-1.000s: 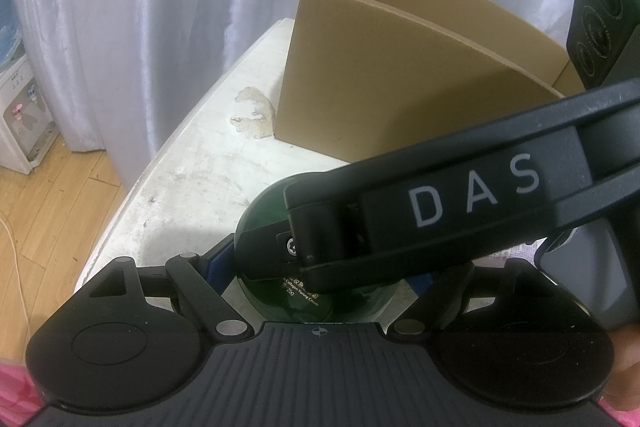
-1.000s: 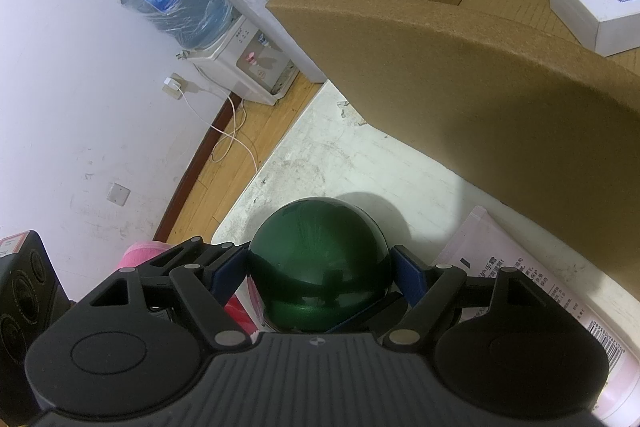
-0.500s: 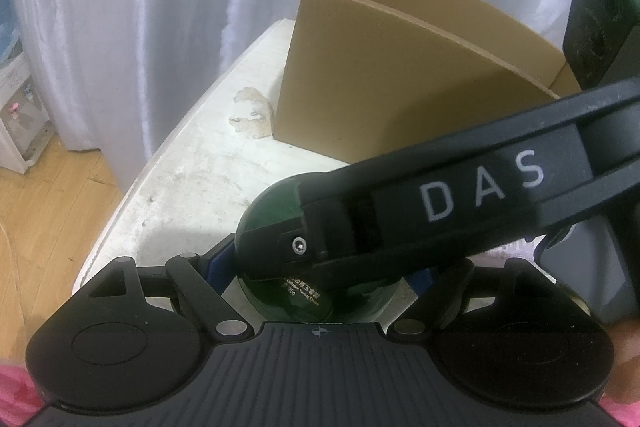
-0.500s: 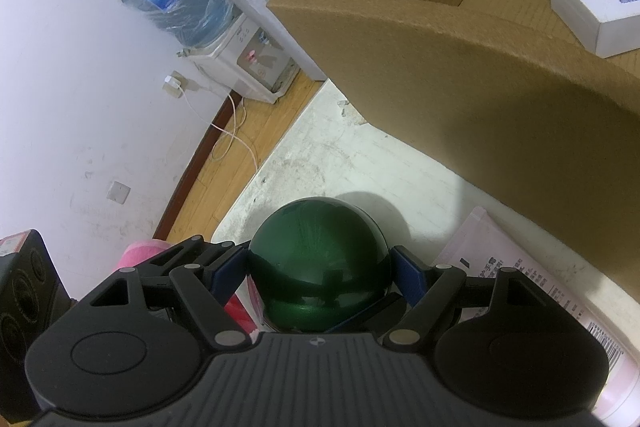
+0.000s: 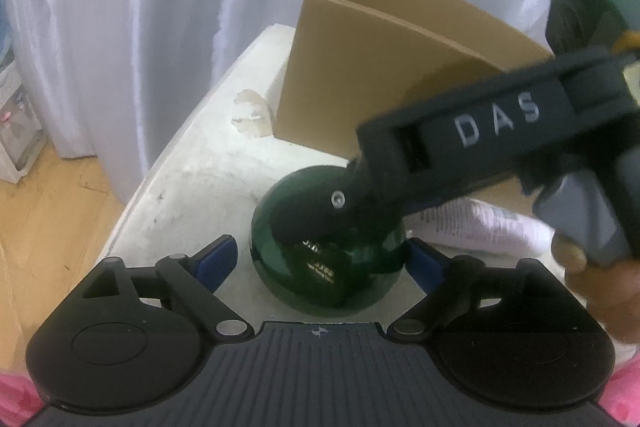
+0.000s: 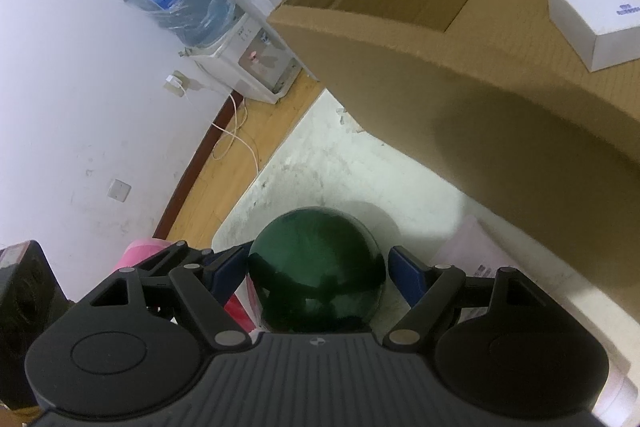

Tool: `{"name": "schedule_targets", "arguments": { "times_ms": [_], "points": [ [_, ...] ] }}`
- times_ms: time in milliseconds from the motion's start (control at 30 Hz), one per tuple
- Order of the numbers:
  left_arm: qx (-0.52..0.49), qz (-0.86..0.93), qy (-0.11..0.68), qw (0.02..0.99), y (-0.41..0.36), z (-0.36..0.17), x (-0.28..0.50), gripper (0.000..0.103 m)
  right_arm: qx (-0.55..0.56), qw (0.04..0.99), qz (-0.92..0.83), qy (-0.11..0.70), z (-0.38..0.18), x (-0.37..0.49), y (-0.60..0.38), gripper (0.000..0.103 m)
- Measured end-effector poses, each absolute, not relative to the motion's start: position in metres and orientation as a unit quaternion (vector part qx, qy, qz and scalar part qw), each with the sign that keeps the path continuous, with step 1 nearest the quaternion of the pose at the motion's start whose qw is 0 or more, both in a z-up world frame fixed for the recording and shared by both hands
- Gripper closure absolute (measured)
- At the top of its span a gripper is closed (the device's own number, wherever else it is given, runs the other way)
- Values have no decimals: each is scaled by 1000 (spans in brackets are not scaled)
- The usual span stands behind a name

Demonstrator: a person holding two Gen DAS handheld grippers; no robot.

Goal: Organize objects
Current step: 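Lift the dark green ball with the right gripper toward the cardboard box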

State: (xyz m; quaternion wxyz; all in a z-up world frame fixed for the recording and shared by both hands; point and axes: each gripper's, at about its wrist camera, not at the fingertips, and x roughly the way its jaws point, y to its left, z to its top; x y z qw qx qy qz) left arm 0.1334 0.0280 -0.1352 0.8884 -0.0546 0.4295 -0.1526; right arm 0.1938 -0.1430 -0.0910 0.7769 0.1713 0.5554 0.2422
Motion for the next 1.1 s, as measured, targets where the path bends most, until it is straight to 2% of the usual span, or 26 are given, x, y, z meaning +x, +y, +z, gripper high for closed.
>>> {"name": "schedule_targets", "arguments": {
  "times_ms": [200,400,1100],
  "points": [
    [-23,-149,437,887,21,-139,126,13,168,770,252,562,-94,193,-142,22],
    [1,-145,430,891,10,-141,123,21,169,768,255,563,-96,191,-140,22],
    [-13,-124,435,891,-2,-139,130,21,179,769,266,553,-95,188,-147,24]
  ]
}}
